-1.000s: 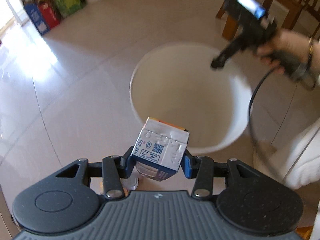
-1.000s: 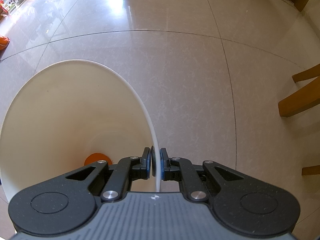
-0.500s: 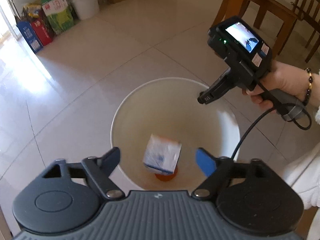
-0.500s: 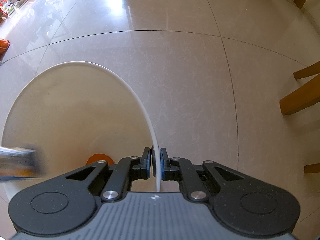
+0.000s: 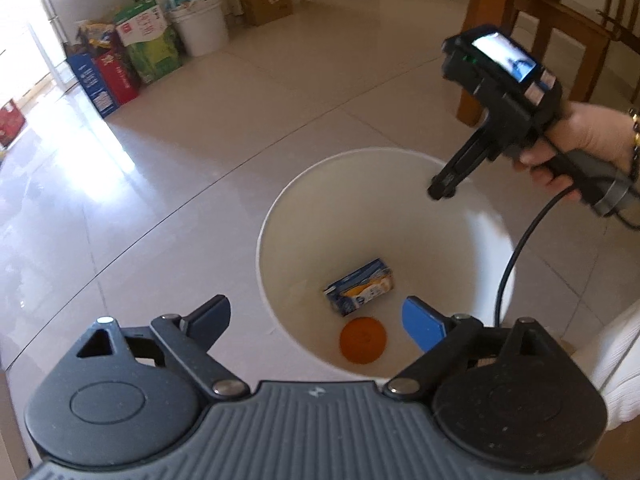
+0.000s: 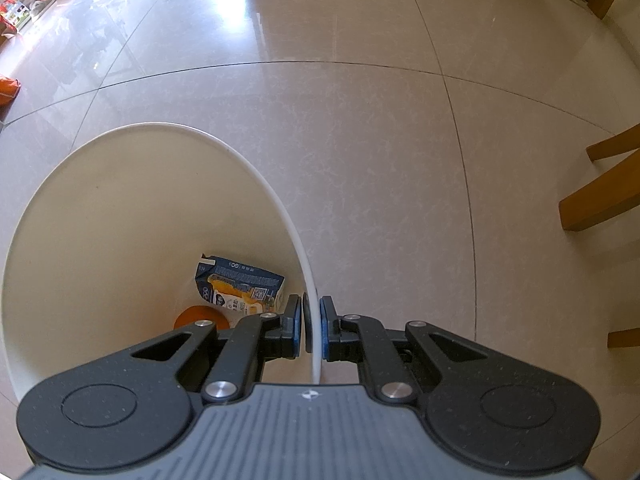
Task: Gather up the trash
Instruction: 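Move the left gripper back to the pile toward the clear plastic wrapper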
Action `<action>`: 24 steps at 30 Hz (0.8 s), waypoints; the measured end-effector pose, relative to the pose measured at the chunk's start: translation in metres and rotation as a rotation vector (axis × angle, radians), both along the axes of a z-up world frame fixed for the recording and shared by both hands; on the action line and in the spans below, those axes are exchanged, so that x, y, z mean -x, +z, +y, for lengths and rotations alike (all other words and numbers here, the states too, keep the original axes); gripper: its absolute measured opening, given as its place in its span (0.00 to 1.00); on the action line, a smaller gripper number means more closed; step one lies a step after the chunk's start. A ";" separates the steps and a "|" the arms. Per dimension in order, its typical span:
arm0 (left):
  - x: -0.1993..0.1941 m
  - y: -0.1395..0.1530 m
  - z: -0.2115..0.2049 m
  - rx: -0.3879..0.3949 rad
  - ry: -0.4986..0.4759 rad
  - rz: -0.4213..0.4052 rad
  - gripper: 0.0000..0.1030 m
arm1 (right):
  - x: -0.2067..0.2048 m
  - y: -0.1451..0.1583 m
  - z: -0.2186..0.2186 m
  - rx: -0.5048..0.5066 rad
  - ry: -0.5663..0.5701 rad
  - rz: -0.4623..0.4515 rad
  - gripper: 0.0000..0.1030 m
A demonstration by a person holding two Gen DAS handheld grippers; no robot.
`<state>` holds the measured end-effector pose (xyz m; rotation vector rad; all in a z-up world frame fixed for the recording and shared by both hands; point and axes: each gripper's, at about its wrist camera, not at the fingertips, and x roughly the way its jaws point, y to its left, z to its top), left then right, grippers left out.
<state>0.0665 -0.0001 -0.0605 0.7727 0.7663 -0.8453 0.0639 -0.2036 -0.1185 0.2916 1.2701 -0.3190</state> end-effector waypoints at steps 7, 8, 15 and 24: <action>0.000 -0.021 0.031 0.019 0.091 -0.010 0.90 | 0.000 -0.001 0.001 0.002 0.000 -0.001 0.11; -0.001 -0.025 0.038 0.022 0.114 -0.007 0.90 | 0.000 -0.001 0.001 0.002 0.000 -0.001 0.11; -0.021 -0.047 0.092 0.057 0.341 0.046 0.90 | 0.000 -0.001 0.001 0.003 0.000 -0.002 0.11; -0.067 -0.081 0.178 0.045 0.723 0.131 0.90 | -0.002 0.000 0.002 0.011 0.002 0.000 0.11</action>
